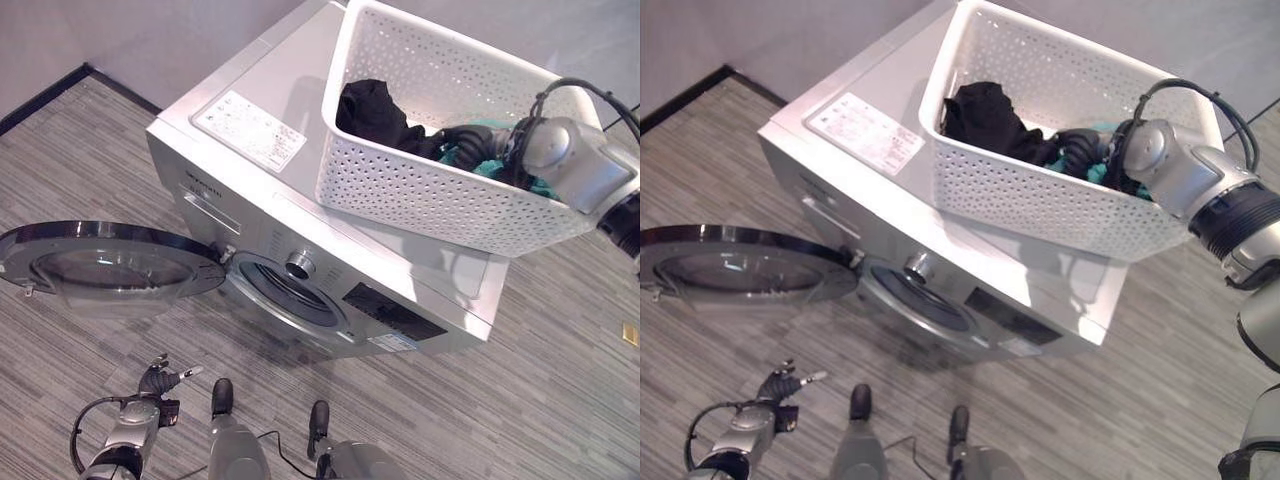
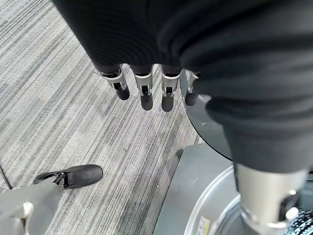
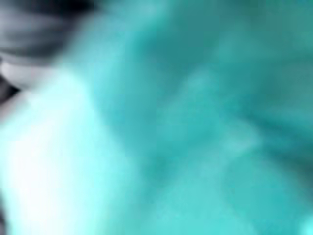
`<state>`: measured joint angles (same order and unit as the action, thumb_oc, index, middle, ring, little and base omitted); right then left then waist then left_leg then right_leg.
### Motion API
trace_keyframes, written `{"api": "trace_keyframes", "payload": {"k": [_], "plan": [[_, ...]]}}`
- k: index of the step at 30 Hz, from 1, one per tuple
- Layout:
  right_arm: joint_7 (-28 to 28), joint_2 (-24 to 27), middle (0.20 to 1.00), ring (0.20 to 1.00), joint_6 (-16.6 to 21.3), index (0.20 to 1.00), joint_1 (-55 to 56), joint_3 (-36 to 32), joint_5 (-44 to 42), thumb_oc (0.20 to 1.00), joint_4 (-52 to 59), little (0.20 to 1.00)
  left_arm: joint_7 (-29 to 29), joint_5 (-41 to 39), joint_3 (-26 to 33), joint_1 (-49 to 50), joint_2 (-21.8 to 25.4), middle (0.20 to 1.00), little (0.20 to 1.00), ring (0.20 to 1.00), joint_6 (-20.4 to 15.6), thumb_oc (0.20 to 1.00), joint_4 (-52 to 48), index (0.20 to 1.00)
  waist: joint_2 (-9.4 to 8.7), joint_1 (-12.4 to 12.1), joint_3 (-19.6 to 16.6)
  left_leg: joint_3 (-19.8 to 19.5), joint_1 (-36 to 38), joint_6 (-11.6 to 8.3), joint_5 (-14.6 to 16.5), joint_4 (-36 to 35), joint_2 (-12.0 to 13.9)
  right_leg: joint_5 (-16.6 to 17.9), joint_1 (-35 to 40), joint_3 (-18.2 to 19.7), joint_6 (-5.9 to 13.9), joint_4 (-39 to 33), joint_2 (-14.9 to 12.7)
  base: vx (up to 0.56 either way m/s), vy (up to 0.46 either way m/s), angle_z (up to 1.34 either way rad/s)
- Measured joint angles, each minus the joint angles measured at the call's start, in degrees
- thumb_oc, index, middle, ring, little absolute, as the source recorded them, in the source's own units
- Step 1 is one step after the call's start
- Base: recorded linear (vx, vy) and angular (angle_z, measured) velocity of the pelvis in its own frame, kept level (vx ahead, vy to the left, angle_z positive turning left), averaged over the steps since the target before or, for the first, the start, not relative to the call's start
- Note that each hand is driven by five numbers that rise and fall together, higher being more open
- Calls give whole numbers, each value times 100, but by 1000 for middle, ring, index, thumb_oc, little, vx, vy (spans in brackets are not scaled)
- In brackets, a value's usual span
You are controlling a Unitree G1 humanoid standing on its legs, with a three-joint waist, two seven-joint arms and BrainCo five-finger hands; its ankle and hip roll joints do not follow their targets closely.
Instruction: Grab the laundry basket,head to the washer,open it,put in the laundry and shut it.
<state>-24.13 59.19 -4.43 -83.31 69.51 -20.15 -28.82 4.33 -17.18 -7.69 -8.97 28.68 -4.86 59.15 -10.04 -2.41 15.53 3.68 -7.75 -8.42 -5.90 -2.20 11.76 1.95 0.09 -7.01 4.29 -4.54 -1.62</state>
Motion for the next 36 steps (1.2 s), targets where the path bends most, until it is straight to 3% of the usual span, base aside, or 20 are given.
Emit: {"api": "trace_keyframes", "payload": {"k": [8,12,15,19,21,26,36], "plan": [[260,698,200,200,512,200,-3,-129,-542,200,149,200,-21,38,30,119,-121,1000,1000,1000,-7,1000,17,1000,169,39,-159,5,220,9,8,-35,-12,0,201,-17,0,2,-19,51,15,0],[486,944,200,200,693,200,30,-957,-849,200,-881,200,-41,37,216,293,-220,1000,1000,1000,-39,1000,58,1000,276,51,-321,13,391,20,-1,-120,-44,0,355,-33,0,-34,-48,47,20,1],[918,976,200,200,681,200,48,-1541,-886,200,-1680,200,-40,36,226,452,-239,1000,1000,1000,-40,1000,268,1000,325,69,-642,24,456,26,-1,-214,-41,-10,372,-16,7,-38,-43,60,24,-2],[1474,465,200,200,681,200,-4,-2324,-1106,200,-3038,200,-14,28,253,551,-373,1000,1000,1000,-53,1000,521,1000,407,167,-1157,130,579,52,-8,-293,-44,-15,419,21,6,-42,-59,60,35,-10],[1863,-197,200,200,633,200,-370,-2750,-1109,200,-3759,200,24,14,257,553,-468,1000,1000,1000,-47,1000,763,1000,478,284,-1217,169,668,53,-8,-300,-45,-16,486,49,4,-42,-59,21,20,-8],[2408,-266,200,200,623,200,-374,-2792,-1109,200,-3447,200,176,7,224,681,-539,1000,1000,1000,-56,1000,642,1000,539,283,-1390,157,670,58,-16,-299,-31,-40,499,27,-7,-44,-45,2,2,1],[2404,-624,200,200,623,200,-304,-2786,-1128,200,-3448,200,216,-2,11,793,-568,1000,1000,1000,-54,1000,448,1000,518,290,-1409,156,669,37,-54,-300,-31,-38,500,22,-8,-42,-40,0,0,0]]}}
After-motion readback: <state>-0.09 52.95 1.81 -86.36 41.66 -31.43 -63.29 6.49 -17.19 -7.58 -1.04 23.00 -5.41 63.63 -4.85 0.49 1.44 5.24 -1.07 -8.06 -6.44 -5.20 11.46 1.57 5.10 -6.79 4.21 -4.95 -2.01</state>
